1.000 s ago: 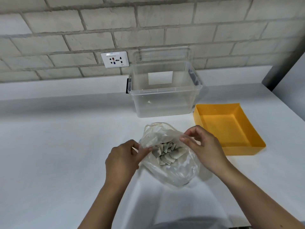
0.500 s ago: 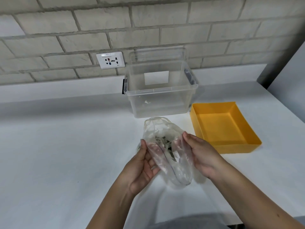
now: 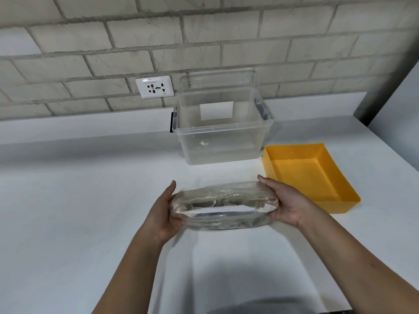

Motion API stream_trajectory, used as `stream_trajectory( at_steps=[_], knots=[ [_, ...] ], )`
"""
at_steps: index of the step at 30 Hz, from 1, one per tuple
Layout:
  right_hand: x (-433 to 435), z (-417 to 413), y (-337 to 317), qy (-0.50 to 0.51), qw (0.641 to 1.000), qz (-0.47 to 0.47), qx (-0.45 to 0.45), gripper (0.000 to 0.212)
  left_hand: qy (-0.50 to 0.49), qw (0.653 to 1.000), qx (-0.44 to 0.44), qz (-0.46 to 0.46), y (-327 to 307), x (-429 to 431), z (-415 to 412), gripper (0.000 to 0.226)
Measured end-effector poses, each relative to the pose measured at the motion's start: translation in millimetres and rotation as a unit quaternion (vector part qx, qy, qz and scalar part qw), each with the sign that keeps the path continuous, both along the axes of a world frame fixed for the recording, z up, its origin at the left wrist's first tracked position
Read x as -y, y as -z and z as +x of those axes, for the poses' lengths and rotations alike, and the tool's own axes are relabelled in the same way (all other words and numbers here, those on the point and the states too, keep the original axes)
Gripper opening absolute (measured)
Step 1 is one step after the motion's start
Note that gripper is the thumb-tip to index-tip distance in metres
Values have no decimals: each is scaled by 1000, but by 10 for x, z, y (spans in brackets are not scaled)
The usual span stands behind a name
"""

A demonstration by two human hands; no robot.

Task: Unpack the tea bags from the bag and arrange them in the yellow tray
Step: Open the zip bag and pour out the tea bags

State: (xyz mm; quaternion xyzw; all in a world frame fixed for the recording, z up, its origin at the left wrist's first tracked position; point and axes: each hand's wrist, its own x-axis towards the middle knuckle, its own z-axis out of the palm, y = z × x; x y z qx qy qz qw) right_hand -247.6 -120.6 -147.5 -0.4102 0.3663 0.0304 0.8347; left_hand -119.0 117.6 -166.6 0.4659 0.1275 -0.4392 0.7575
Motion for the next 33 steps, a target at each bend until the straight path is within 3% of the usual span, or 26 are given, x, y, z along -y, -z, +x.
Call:
stream_trajectory(
  at_steps=[2, 4, 6, 8, 10, 13, 17, 21, 24, 27, 29, 31, 33],
  knots=[
    [16, -37, 36, -24, 996, -62, 51, 34, 0, 983, 142, 120, -16, -8, -43, 31],
    [5, -95, 50, -67, 984, -144, 83, 42, -38, 911, 332, 241, -65, -17, -108, 19],
    [-46, -126, 45, -98, 967, -223, 79, 44, -7, 835, 479, 270, -123, -6, -151, 12],
    [-114, -116, 53, -100, 946, -300, 69, 37, 79, 767, 558, 306, -90, 33, -161, 15],
    [-131, -101, 95, -90, 932, -344, 65, 24, 125, 731, 585, 329, -69, 74, -159, 12],
    [-90, -90, 122, -83, 932, -350, 51, 28, 135, 755, 559, 317, -84, 108, -137, 32],
    [-36, 7, 106, -19, 932, -360, 37, 43, 99, 833, 463, 286, -143, 151, -163, 60],
    [-121, 112, 160, 21, 930, -360, 70, 38, -55, 900, 361, 237, -107, 224, -269, 57],
    [-269, 131, 295, 48, 921, -387, 17, 63, -40, 901, 341, 265, -27, 213, -361, 53],
    [-448, 91, 400, 73, 919, -389, -4, 69, 53, 825, 425, 369, 21, 190, -335, 35],
    [-543, 60, 430, 73, 930, -361, -6, 65, 40, 760, 508, 403, -59, 223, -280, 17],
    [-618, 52, 446, 40, 924, -380, -8, 46, 42, 705, 584, 400, -190, 318, -267, 18],
    [-679, 72, 431, 1, 914, -405, -8, 20, 115, 640, 623, 435, -230, 462, -302, 33]
  ],
)
